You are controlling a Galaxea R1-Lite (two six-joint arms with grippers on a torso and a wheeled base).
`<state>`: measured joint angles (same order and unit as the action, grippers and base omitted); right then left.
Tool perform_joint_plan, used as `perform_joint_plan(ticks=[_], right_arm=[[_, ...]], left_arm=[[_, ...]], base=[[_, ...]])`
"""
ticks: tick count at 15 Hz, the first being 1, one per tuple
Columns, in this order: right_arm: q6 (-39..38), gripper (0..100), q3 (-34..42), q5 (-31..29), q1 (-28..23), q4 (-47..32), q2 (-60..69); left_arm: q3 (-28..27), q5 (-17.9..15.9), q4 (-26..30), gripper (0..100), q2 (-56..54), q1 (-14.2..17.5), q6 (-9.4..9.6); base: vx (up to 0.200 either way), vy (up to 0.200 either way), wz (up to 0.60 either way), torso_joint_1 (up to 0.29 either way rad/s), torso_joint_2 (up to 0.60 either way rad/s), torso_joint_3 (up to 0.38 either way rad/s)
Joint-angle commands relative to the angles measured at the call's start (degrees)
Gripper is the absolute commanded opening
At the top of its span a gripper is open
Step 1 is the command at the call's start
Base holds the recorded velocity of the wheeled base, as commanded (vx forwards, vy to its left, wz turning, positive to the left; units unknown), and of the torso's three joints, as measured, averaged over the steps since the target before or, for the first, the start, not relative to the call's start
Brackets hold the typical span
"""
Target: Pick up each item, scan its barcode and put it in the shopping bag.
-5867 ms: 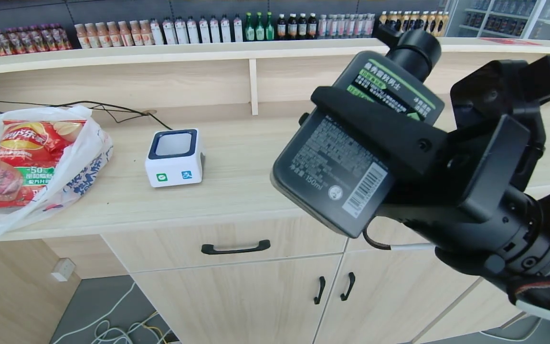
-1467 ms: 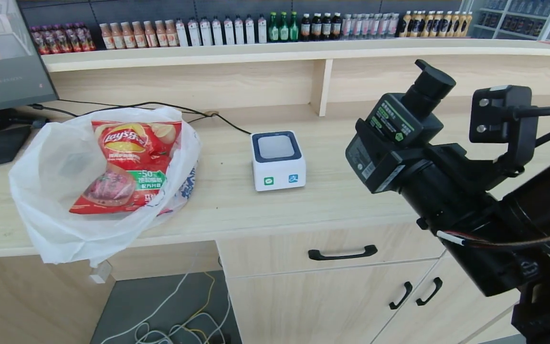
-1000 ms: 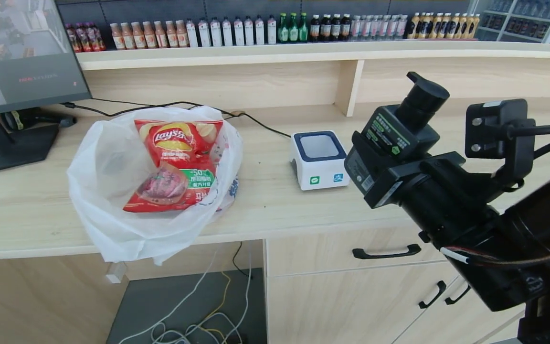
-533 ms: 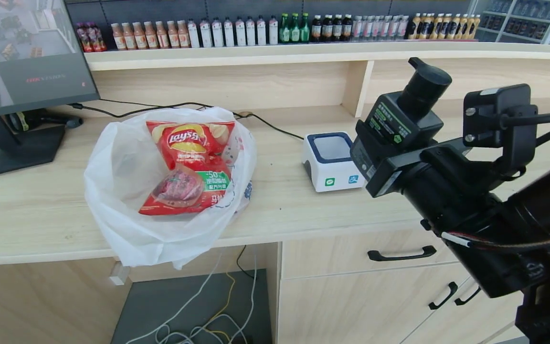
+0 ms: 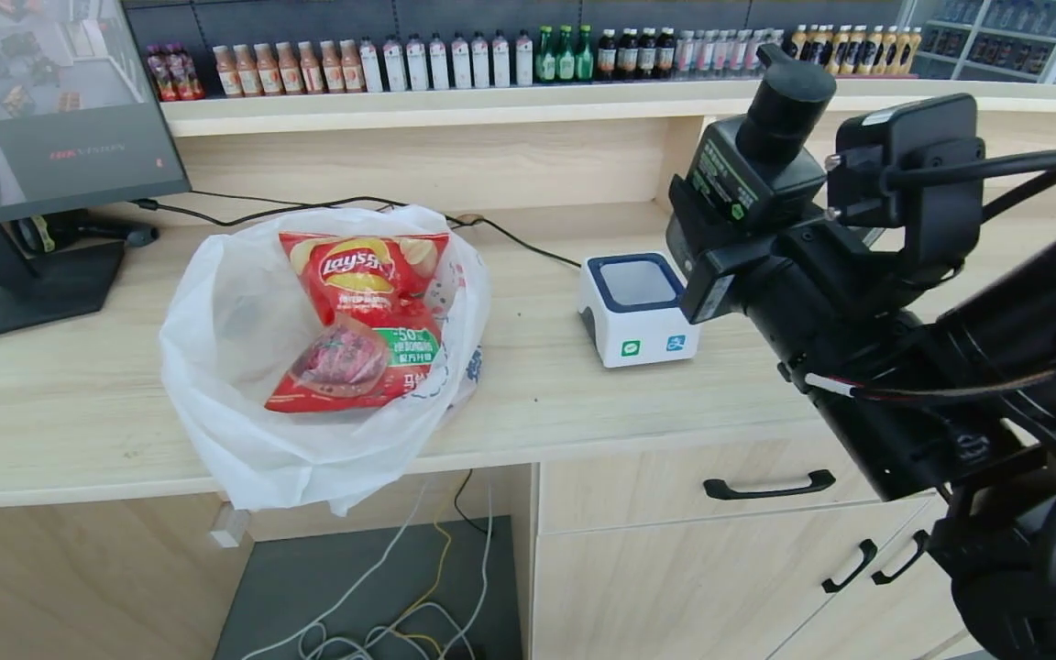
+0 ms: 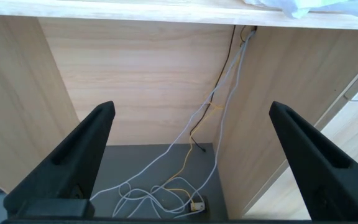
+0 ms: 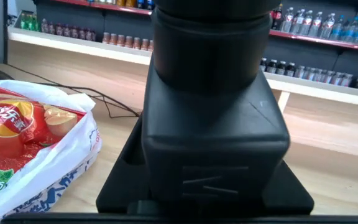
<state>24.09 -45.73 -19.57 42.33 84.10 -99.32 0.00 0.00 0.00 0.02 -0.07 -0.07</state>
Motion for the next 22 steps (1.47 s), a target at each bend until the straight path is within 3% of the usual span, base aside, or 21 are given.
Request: perform_joint_plan(ticks=[1,7,9,12,15,18,22], right_arm=[[0.6,0,-2.5,0.0,-0.2,-0.3,-2.9],[5.7,0,-8.2,2.0,-1.6,-3.9,-5.3],[9.6,0,-8.3,10.9,-4.6,-5.5,-5.4],[9.7,0,-9.2,15.8,-8.8,-7.1,-6.2],[9.7,0,-16.0,23.8,-14.0,-7.0,-10.0],[9.7,0,-23.8,30.2,-15.3,-7.1,-14.8],[13.3,0,-23.7,38.4,-17.1,-7.2,-15.9]], left_arm=[[0.0,0.0,0.0,100,0.0,0.1,-0.01],[0.0,0.0,0.0,100,0.0,0.0,-0.01],[0.0,0.0,0.0,100,0.0,0.0,-0.01],[0.0,0.0,0.0,100,0.0,0.0,-0.01],[0.0,0.0,0.0,100,0.0,0.0,-0.01],[0.0,0.1,0.0,100,0.0,0.0,-0.01],[0.0,0.0,0.0,100,0.0,0.0,-0.01]], base=[[0.000,0.000,0.00,0.000,0.00,0.000],[0.000,0.000,0.00,0.000,0.00,0.000],[0.000,0.000,0.00,0.000,0.00,0.000],[0.000,0.000,0.00,0.000,0.00,0.000],[0.000,0.000,0.00,0.000,0.00,0.000],[0.000,0.000,0.00,0.000,0.00,0.000],[0.000,0.000,0.00,0.000,0.00,0.000]])
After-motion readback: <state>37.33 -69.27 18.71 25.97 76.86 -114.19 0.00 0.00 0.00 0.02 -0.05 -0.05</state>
